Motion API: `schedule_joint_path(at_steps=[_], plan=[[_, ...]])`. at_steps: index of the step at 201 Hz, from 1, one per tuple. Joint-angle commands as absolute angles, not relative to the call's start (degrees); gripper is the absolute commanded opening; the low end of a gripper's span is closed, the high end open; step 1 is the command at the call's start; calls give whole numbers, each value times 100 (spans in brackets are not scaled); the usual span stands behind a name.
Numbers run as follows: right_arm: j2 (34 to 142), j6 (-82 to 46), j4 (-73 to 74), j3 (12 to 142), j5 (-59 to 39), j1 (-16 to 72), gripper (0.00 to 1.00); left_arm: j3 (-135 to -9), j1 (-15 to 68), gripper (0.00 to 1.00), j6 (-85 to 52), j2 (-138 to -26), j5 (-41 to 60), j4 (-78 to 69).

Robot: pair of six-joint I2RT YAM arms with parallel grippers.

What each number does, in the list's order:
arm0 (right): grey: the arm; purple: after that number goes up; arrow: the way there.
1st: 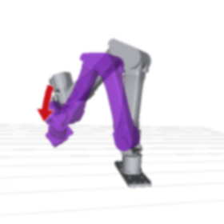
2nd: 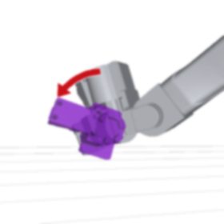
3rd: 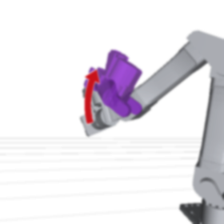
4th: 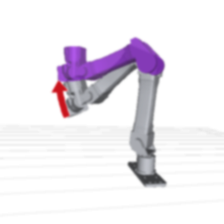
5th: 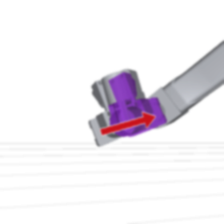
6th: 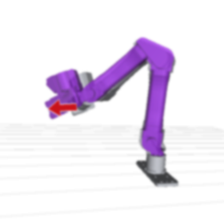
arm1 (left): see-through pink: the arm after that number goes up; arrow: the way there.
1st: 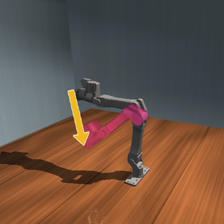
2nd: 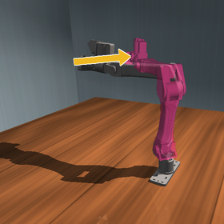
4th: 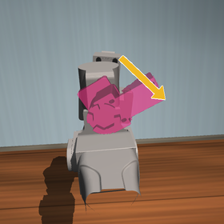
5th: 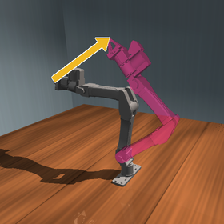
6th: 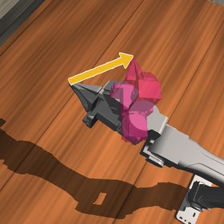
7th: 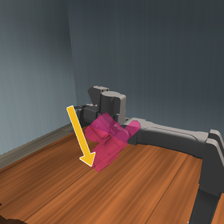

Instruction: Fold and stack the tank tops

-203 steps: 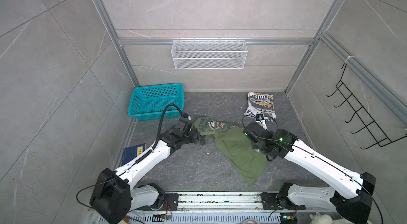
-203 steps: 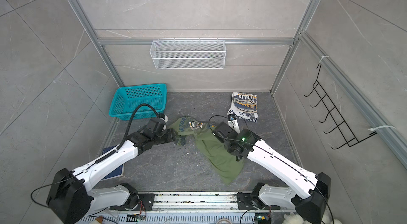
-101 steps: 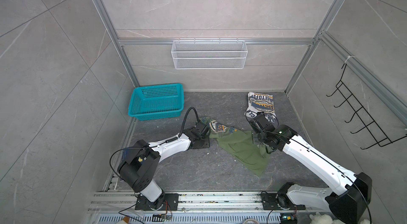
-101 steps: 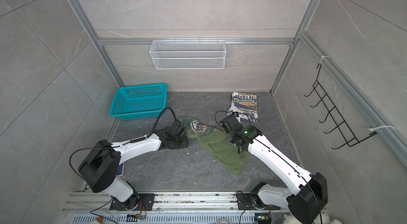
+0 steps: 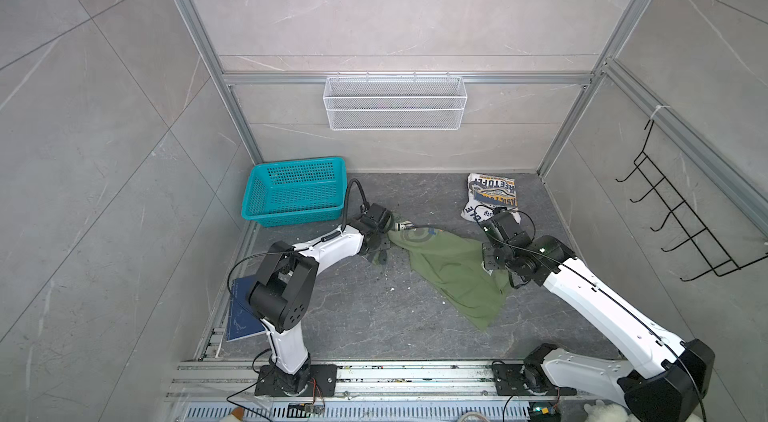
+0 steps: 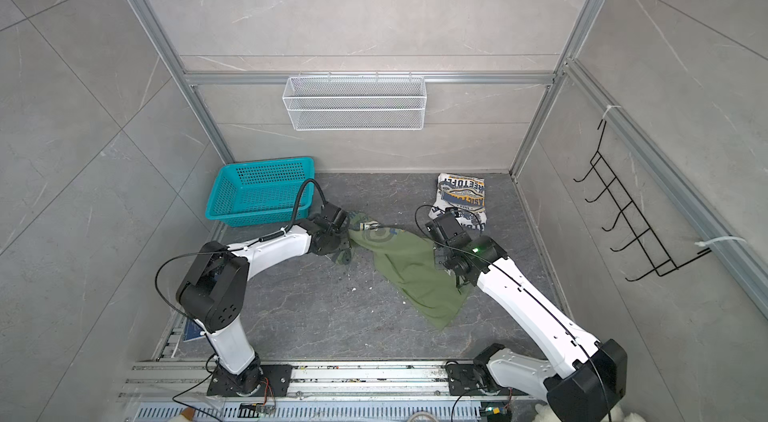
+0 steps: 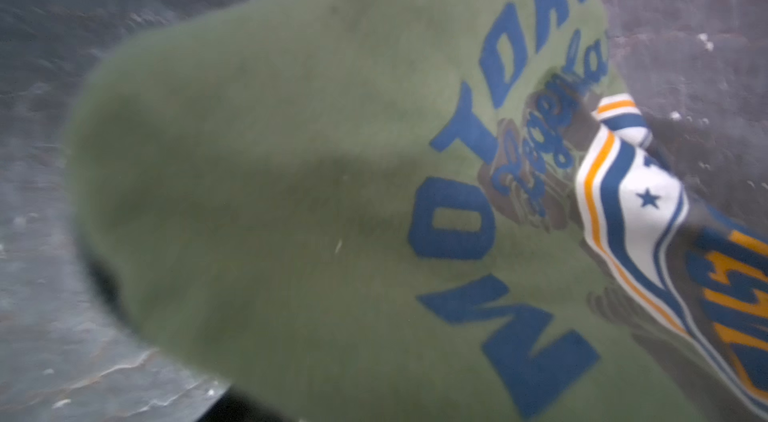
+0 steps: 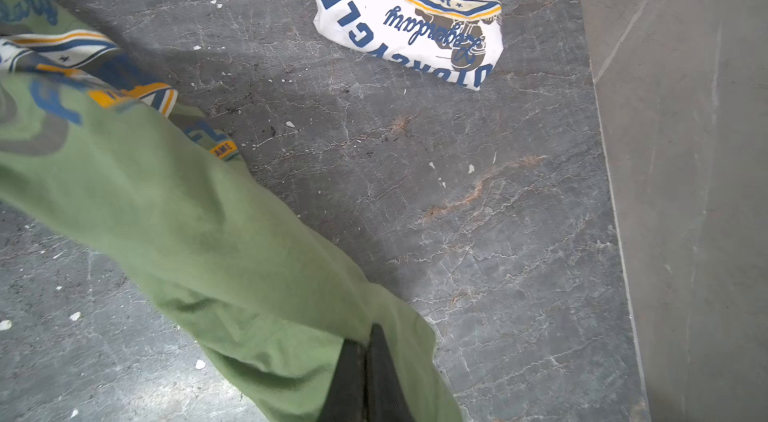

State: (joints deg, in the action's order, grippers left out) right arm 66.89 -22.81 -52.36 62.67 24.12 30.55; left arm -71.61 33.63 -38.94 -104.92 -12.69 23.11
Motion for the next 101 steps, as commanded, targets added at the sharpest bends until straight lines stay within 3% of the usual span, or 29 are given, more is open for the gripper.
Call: schedule_joint_path(at_steps=[1, 62, 101], plan=[[6574, -2197, -5084, 6263, 2338, 2998, 0, -7466, 3297, 58, -3647, -10738, -1730, 2596], [6544, -2162, -5084, 6332, 2295, 2931, 0, -7713, 3233, 51, -3540, -11072, -1726, 2444], [6504, -2171, -5165, 6422, 2326, 2841, 0, -7616, 3213, 18, -3431, -11024, -1796, 2390]])
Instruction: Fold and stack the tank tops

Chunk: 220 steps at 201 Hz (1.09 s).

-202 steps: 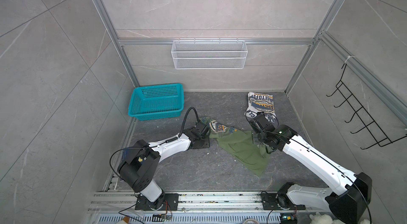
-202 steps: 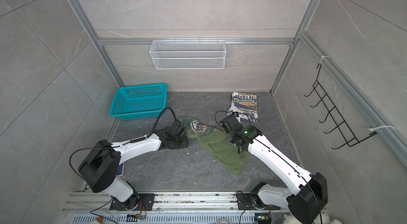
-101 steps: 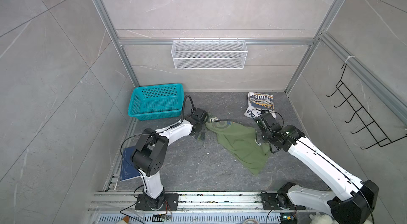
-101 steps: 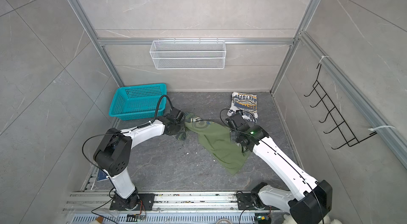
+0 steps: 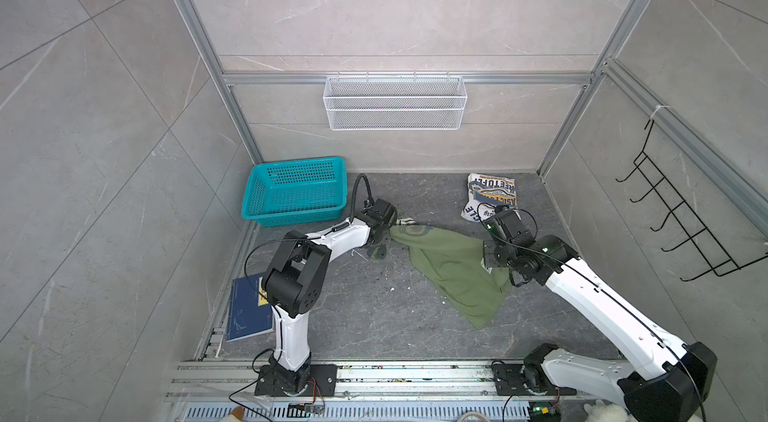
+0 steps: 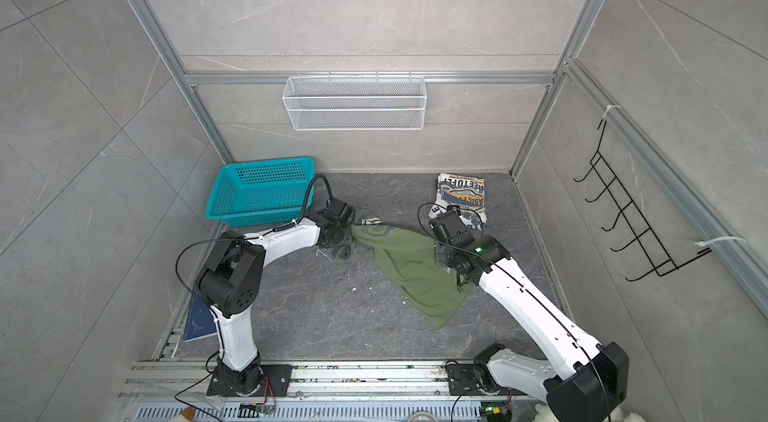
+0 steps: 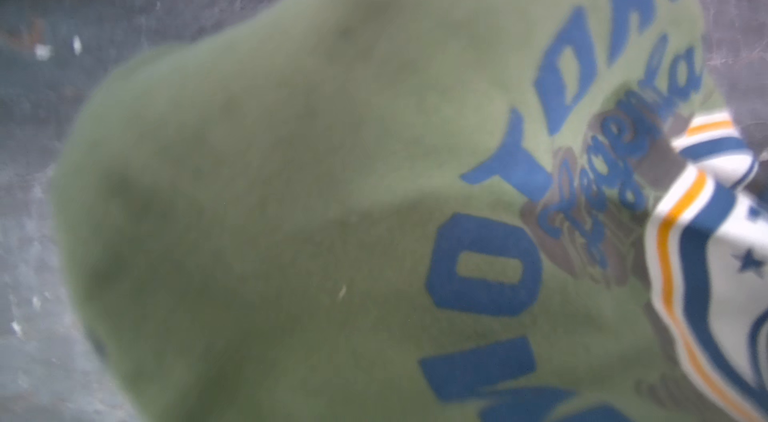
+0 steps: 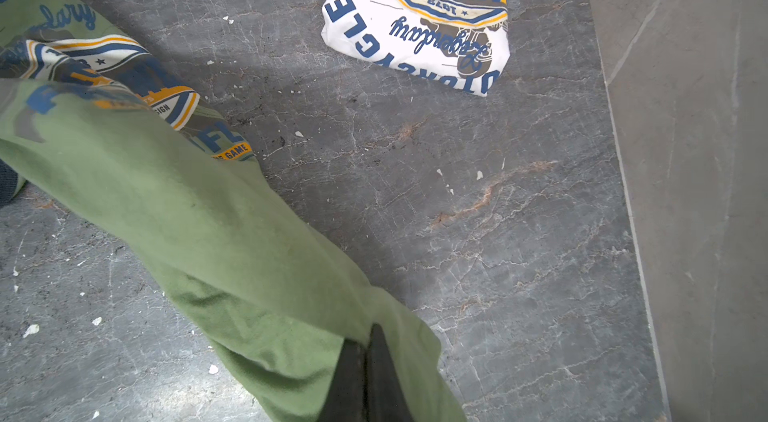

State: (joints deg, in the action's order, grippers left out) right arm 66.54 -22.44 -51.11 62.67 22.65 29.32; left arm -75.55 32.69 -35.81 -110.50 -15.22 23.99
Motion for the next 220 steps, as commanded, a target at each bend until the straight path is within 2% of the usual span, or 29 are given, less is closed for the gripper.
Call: schedule_joint_path(at_steps=[1, 27, 54, 94, 122, 150, 168, 193, 220], plan=[[6504, -2171, -5166, 6423, 2327, 2840, 0, -7609, 3215, 18, -3425, -11014, -1799, 2390], [6487, -2197, -5303, 6559, 2382, 2677, 0, -7338, 3212, 0, -3191, -10548, -1984, 2438], [6429, -2167, -5535, 6862, 2488, 2391, 0, -6810, 3225, 0, -2933, -9548, -2318, 2685], [6296, -2129, -5852, 7381, 2582, 1784, 0, -6048, 3216, 0, -2711, -7277, -2854, 3352], [6204, -1996, -5909, 7627, 2029, 1644, 0, -6018, 3216, 0, -2586, -5840, -2975, 3772], [6425, -1897, -6059, 7616, 1172, 1644, 0, -5989, 3217, 0, -2585, -4889, -2904, 3813], [6658, -1966, -5756, 7163, 963, 1639, 0, -5832, 3195, 0, -2644, -4891, -3224, 3760], [7555, -2073, -5262, 6809, 685, 1642, 0, -5869, 2912, 0, -3005, -5770, -3550, 4045], [8541, -2022, -4811, 7109, 977, 1643, 0, -6045, 2159, 0, -3365, -6766, -2930, 4256]])
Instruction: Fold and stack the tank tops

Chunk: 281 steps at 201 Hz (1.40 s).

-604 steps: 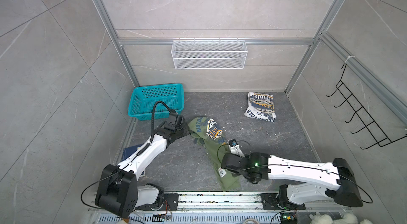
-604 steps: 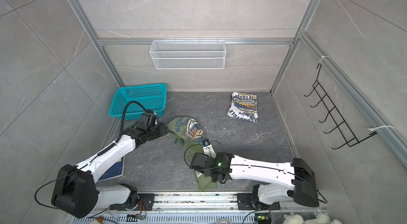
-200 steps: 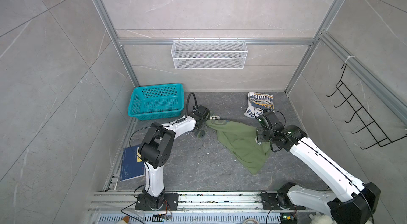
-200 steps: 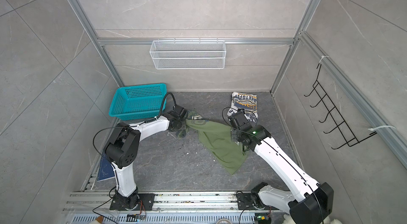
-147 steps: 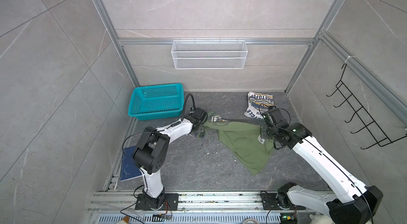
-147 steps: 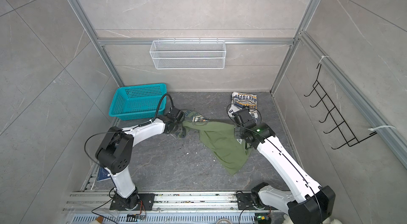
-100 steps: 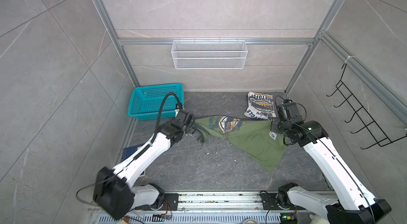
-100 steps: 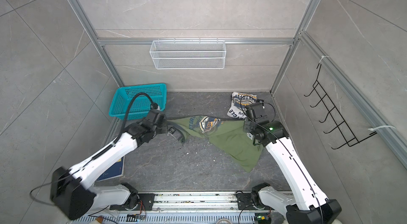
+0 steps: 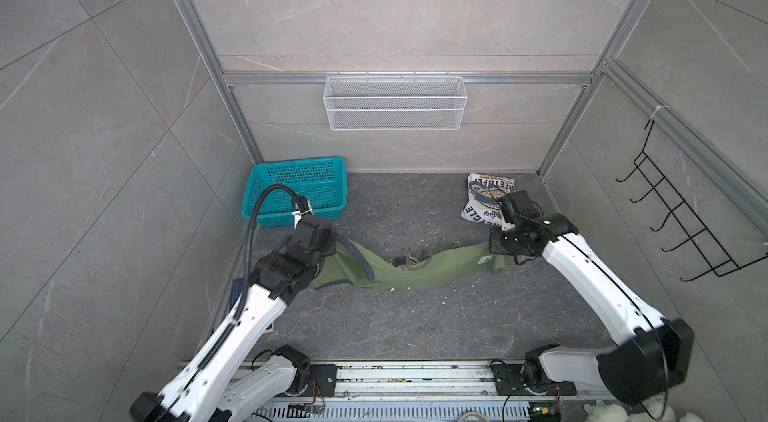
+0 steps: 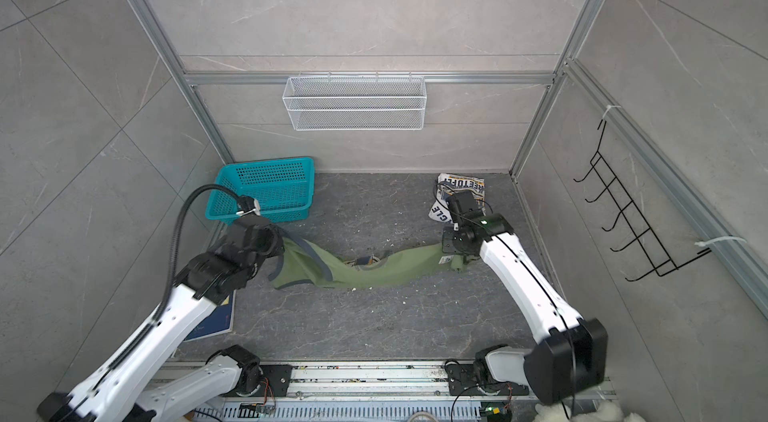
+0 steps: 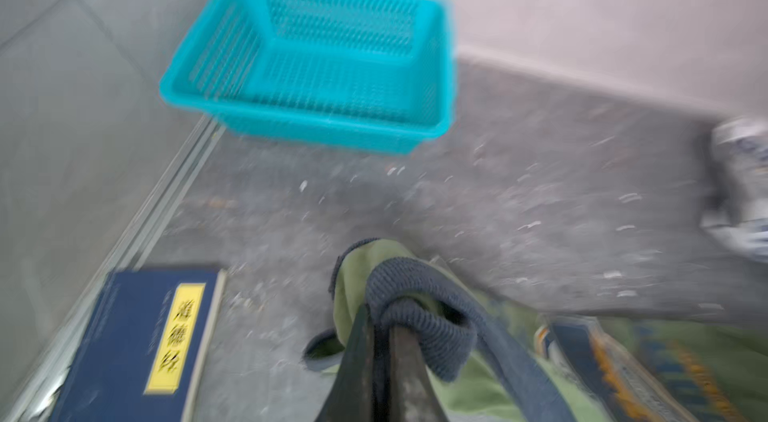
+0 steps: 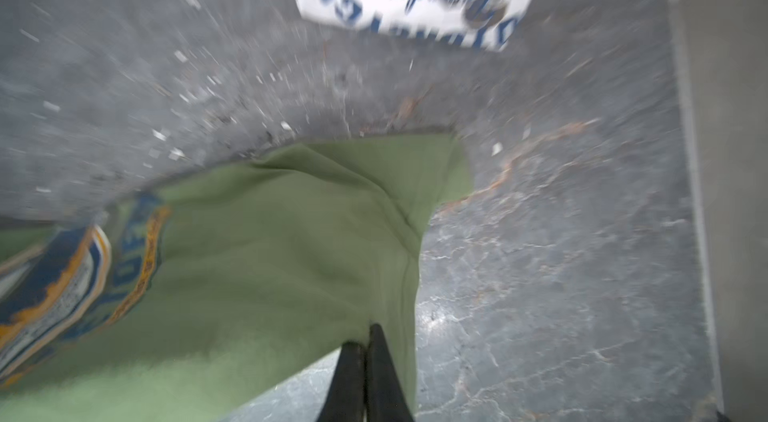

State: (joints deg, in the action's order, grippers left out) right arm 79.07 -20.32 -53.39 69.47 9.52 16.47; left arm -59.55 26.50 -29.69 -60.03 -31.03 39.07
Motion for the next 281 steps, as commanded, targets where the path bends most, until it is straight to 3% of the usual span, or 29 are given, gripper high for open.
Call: schedule_joint_path(at_steps=[1, 16, 22, 38, 49, 67, 87, 104, 144, 198, 211, 216, 255, 281], plan=[[8582, -2017, -4796, 7123, 976, 1643, 0, -6046, 2147, 0, -3374, -6784, -2915, 4251], [9043, -1953, -4592, 7430, 1129, 1639, 0, -6018, 2001, 0, -3445, -6959, -2754, 4154], [9241, -1915, -4507, 7545, 1268, 1638, 9, -5986, 1964, 0, -3475, -6967, -2734, 4113], [9849, -1805, -4565, 7987, 1907, 1628, 17, -5846, 1841, 0, -3491, -6939, -2454, 3943], [10243, -1756, -4620, 8317, 2273, 1601, 31, -5786, 1780, 0, -3473, -6973, -2307, 3887], [10692, -1695, -4873, 8844, 2528, 1559, 43, -5765, 1775, 0, -3431, -7012, -2248, 3876], [10295, -1759, -5190, 8761, 2685, 1597, 53, -5731, 1776, 0, -3366, -7005, -2178, 3882], [9318, -1800, -4975, 7988, 2011, 1608, 58, -5702, 1780, 0, -3344, -6978, -2176, 3900], [7550, -2206, -4364, 5860, 475, 1603, 58, -5500, 1767, 0, -3373, -6873, -2152, 3726], [7561, -2744, -3339, 4539, -259, 1028, 54, -5507, 1767, 0, -3320, -6939, -2277, 3753], [7799, -2792, -3114, 4511, -503, 902, 52, -5664, 1767, 29, -3292, -7109, -2228, 3964], [7881, -2788, -3046, 4536, -554, 882, 52, -5742, 1787, 34, -3275, -7188, -2237, 4054], [8638, -2677, -2850, 4883, -497, 658, 50, -6431, 2483, 54, -3472, -7228, -3152, 4946], [8977, -2714, -2901, 5361, -264, 635, 48, -6546, 2979, 55, -3620, -7045, -2774, 4891]])
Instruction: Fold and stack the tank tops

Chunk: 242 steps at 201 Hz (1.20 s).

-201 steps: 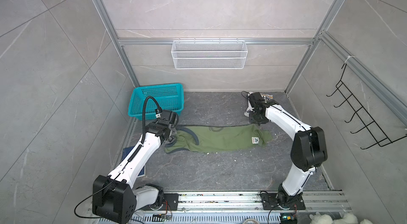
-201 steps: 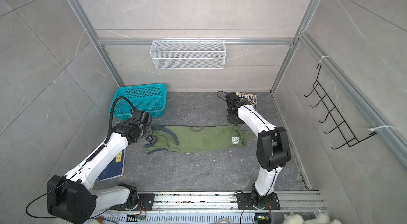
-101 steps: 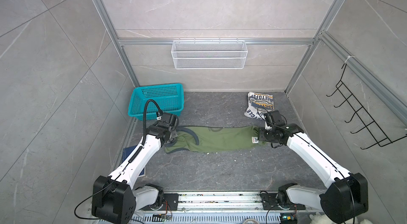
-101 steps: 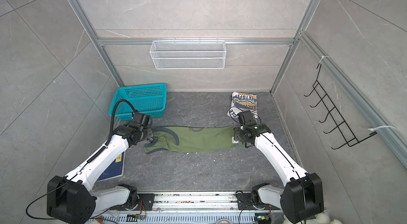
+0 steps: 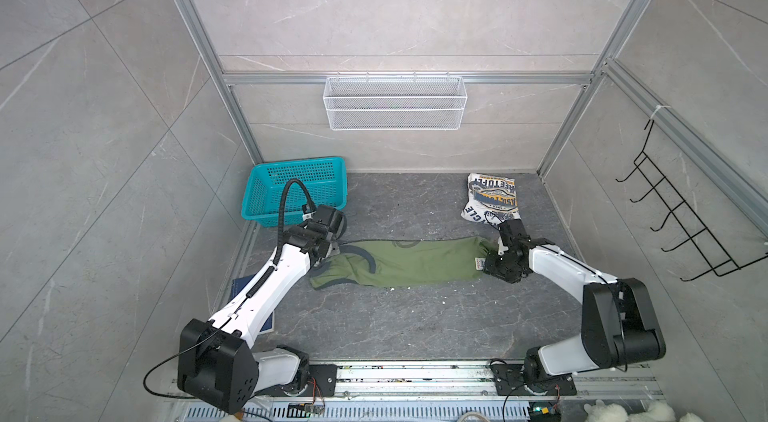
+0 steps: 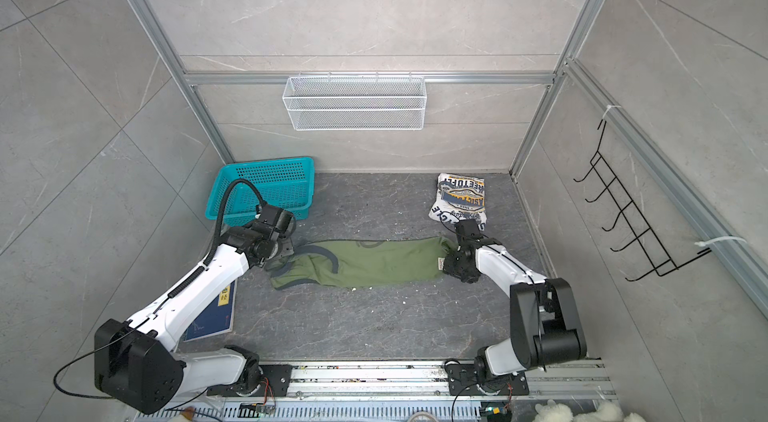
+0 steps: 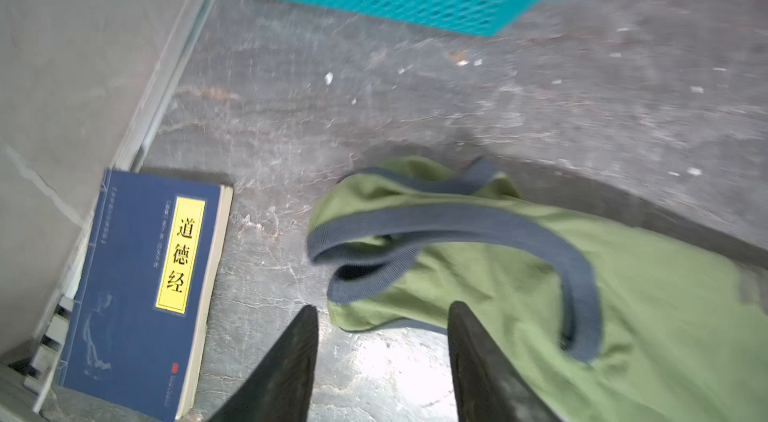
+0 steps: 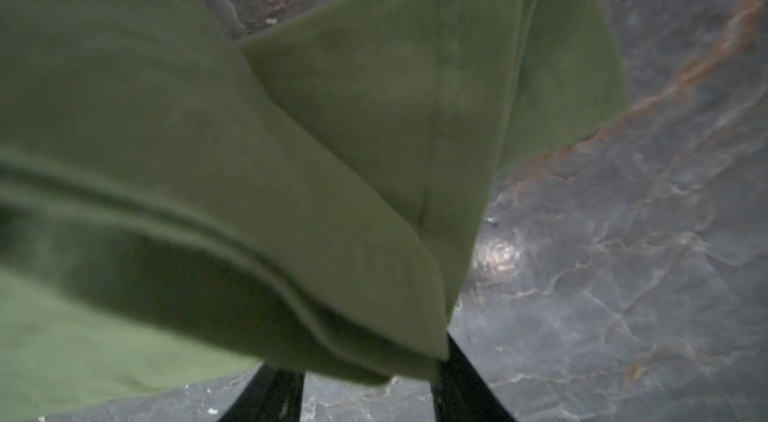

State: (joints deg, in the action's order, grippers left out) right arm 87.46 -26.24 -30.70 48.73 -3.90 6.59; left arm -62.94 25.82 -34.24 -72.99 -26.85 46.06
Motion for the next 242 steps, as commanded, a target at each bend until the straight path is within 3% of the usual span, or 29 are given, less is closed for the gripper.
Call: schedule_joint_path(at_steps=[1, 46, 89, 153, 242], plan=[[8988, -2715, -2909, 5388, -242, 634, 48, -6542, 2997, 55, -3625, -7047, -2762, 4880], [9490, -2639, -3238, 6341, 211, 625, 47, -5886, 3466, 55, -3967, -7828, -532, 3281], [9212, -2581, -3370, 6457, 243, 624, 47, -5784, 3868, 54, -4408, -8549, -471, 2866], [7948, -2593, -3220, 5405, -281, 619, 50, -5583, 3854, 54, -4556, -9132, -870, 2496], [7095, -2541, -3209, 4638, -699, 627, 50, -5680, 3617, 40, -4499, -9776, -813, 2174]])
